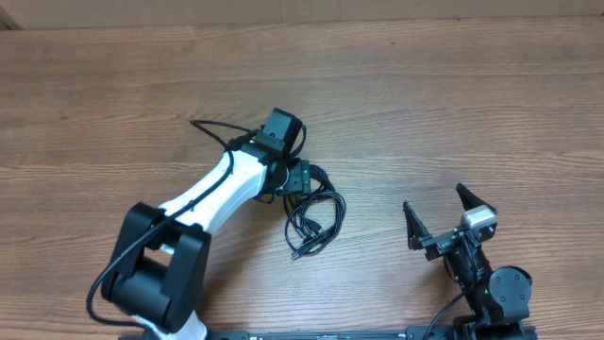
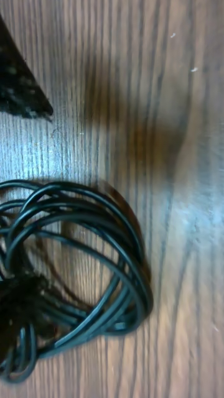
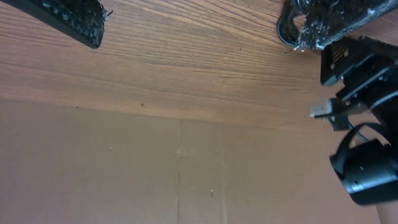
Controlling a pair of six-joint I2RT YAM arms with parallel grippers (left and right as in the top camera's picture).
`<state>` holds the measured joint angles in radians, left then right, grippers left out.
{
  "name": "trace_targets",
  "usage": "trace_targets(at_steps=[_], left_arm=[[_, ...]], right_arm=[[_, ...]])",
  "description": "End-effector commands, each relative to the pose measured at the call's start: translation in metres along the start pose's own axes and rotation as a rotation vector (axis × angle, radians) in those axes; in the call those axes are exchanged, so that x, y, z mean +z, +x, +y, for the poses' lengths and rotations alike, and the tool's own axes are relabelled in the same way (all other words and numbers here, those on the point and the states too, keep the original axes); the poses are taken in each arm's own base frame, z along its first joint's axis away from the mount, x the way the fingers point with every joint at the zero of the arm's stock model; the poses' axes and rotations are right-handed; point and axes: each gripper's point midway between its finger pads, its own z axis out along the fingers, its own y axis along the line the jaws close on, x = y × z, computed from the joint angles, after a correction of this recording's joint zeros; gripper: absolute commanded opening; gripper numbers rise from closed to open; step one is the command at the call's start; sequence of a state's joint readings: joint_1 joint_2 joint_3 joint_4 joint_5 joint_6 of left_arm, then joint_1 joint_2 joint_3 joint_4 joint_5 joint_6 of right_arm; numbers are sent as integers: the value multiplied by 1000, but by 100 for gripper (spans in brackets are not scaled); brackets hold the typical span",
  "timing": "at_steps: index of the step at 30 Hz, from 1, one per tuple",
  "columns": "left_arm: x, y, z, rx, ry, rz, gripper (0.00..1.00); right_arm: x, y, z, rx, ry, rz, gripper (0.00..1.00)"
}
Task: Untangle cables
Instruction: 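Lower the left gripper and close it on the cable loops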
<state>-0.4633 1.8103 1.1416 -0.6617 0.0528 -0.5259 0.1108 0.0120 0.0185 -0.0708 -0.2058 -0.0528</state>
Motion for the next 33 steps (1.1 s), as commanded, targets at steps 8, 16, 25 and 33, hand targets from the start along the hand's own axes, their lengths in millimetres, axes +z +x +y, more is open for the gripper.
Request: trace_targets(at_steps=[8,16,25,33], left_arm=[[10,0,-8,0,-6,11,66],[17,2,-7,-1,-8,25,44],[21,4,-9,0,2,39,37],[21,2,-13,1,18,31,6]], right_arm=[[0,2,-2,2,10,-4,100],[0,2,-2,2,10,-4,100],[0,2,-2,2,10,-4,100],[0,2,-2,2,10,-4,100]])
